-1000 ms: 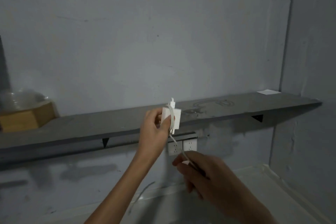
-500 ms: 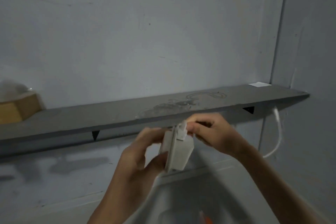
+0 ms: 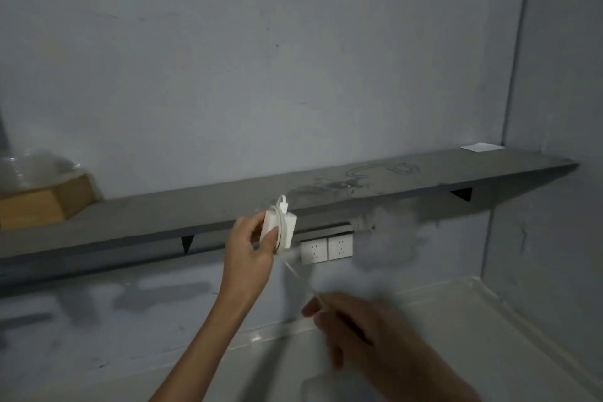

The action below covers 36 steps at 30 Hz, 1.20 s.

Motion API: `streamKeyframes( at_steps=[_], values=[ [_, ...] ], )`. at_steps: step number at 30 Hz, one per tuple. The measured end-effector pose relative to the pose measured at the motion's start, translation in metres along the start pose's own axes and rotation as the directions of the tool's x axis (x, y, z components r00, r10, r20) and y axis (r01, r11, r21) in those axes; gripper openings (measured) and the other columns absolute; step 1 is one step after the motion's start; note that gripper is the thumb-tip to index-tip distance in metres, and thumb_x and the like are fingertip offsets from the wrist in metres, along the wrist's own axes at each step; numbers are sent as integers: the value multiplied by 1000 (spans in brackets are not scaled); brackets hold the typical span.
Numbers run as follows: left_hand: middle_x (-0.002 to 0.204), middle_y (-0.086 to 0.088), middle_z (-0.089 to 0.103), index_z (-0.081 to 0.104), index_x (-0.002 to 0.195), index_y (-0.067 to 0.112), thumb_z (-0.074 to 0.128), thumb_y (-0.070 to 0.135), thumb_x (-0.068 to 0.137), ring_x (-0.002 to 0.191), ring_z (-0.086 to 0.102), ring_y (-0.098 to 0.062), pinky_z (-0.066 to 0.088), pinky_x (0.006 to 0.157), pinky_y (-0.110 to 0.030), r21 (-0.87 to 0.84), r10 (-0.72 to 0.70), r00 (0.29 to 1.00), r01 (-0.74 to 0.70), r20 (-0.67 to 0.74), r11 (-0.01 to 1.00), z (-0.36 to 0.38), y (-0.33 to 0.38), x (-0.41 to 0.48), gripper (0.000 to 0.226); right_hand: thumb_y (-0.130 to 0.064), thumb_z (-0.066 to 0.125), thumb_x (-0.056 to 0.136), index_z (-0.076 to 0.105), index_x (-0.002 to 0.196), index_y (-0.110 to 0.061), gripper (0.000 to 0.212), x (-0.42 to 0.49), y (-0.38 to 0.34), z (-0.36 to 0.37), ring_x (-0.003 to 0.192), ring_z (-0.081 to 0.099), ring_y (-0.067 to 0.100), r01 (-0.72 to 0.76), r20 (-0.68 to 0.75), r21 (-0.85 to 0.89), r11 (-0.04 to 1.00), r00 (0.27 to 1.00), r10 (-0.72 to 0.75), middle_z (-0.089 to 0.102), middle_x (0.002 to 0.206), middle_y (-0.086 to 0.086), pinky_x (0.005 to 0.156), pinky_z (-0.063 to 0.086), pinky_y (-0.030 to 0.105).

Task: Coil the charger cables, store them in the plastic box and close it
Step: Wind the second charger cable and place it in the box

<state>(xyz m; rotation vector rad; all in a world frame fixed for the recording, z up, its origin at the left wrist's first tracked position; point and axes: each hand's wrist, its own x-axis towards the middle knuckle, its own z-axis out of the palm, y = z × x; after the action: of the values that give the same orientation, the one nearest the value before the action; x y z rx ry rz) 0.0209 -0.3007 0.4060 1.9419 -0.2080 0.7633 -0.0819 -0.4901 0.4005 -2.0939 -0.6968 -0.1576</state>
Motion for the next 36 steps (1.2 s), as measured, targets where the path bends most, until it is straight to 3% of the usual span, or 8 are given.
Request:
streamKeyframes(
  at_steps=[4, 7, 11, 16, 21, 27, 31, 36],
  values=[
    [98, 14, 56, 62, 104, 39, 59, 15, 91, 94, 60, -6, 49, 74, -19, 23, 126, 968, -134, 216, 991, -7, -3, -36, 28, -42, 55, 88, 70, 85, -28, 21, 27, -11, -70, 57, 58, -6, 188, -261, -483, 855, 902, -345, 69, 68, -21, 61, 46, 18],
    [96, 16, 58, 67, 104, 36, 60, 12, 91, 91, 62, -10, 49, 71, -22, -94, 171, 905, -146, 389, 985, -14, 22, -59, 28, -51, 61, 79, 73, 82, -35, 21, 54, -11, -102, 62, 58, 0, 197, -265, -547, 813, 881, -392, 73, 78, -21, 60, 43, 21],
    [91, 1, 63, 74, 94, 35, 67, 23, 73, 85, 64, -9, 49, 68, -22, -454, 189, 871, 44, 455, 890, -26, 67, -73, 25, -15, 71, 81, 76, 75, -19, 9, 72, 12, -86, 54, 56, 2, 174, -169, 5, 985, 971, -171, 71, 66, -3, 54, 43, 15],
    [103, -14, 72, 74, 104, 15, 65, 17, 76, 91, 67, -28, 53, 77, -27, -525, -73, 973, 180, 218, 832, -22, 59, -63, 29, -16, 50, 97, 70, 67, -21, 37, 49, 41, 0, 35, 33, 5, -14, -175, 418, 908, 980, 96, 48, 43, -7, 36, 26, 16],
    [105, -17, 71, 67, 115, 7, 51, 2, 95, 92, 65, -28, 56, 91, -45, -676, -413, 885, 440, 215, 592, -8, 28, -43, 25, -15, 45, 99, 65, 91, -12, 22, 27, 30, 68, 31, 36, 11, -142, -37, 544, 827, 981, 193, 48, 46, -2, 34, 26, 19],
    [112, -17, 68, 66, 117, 6, 52, 6, 97, 95, 68, -32, 62, 76, -37, -622, -502, 856, 460, 122, 634, -8, -1, -43, 24, -29, 47, 97, 61, 113, -36, 22, 19, 18, 50, 55, 58, -8, -119, -9, -30, 992, 993, 119, 62, 57, -21, 61, 42, 9],
    [96, -14, 69, 68, 111, 6, 55, 11, 96, 77, 70, -17, 61, 74, -34, -572, -434, 896, 406, 94, 713, -8, -4, -54, 20, -39, 46, 92, 63, 112, -32, 27, 16, 4, 30, 79, 63, 1, 56, -122, -366, 929, 987, -107, 66, 82, -14, 70, 42, 14],
    [96, -15, 69, 70, 105, 7, 56, 9, 95, 72, 66, -18, 57, 63, -26, -487, -344, 930, 361, 128, 795, -5, 4, -67, 17, -28, 63, 89, 64, 104, -36, 17, 16, -7, 23, 82, 63, 2, 155, -356, -362, 919, 888, -290, 67, 90, -17, 72, 51, 23]
  ],
)
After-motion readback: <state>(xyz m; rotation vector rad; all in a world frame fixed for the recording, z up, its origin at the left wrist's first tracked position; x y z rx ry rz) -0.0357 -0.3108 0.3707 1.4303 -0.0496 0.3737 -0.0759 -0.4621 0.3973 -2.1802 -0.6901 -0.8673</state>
